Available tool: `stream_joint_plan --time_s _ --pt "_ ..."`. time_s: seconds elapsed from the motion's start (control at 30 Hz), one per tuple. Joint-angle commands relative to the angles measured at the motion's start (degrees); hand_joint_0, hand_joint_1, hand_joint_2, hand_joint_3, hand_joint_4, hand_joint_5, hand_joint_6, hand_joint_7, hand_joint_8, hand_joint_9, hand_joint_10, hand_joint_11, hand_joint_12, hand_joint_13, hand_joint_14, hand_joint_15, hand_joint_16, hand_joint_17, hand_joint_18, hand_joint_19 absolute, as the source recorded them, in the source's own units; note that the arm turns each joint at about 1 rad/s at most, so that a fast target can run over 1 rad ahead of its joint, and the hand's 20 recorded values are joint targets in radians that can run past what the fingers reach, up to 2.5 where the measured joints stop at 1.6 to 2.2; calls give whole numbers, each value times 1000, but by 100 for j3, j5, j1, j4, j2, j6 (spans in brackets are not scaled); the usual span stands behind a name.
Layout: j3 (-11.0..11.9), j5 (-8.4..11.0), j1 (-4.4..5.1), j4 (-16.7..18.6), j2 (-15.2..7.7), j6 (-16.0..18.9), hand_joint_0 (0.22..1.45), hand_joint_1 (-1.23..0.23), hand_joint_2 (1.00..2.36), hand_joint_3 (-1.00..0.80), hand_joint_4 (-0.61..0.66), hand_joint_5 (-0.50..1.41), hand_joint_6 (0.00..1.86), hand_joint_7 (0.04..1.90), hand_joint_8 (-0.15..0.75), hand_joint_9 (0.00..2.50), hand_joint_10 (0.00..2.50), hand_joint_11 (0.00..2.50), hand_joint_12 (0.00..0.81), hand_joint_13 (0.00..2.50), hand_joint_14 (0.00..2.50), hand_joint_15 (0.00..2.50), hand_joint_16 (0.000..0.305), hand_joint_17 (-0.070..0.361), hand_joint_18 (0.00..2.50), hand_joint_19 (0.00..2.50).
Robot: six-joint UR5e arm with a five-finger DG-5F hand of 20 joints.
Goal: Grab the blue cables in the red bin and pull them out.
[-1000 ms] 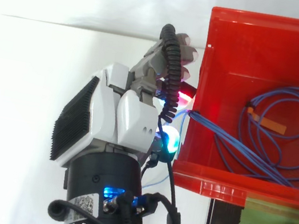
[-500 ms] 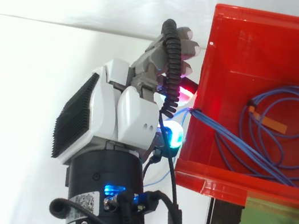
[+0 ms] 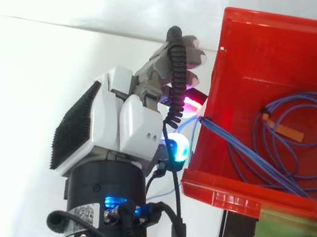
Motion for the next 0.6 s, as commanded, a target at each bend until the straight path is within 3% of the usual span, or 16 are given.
stream_joint_plan --time_s 0.0,0.57 --pt "0 14 16 -40 -1 20 806 -944 1000 -1000 254 882 13 768 291 858 25 690 370 562 17 415 52 117 573 678" --pt "0 22 52 110 -1 47 811 -944 1000 -1000 251 880 13 766 289 859 25 691 370 567 17 420 52 117 577 679"
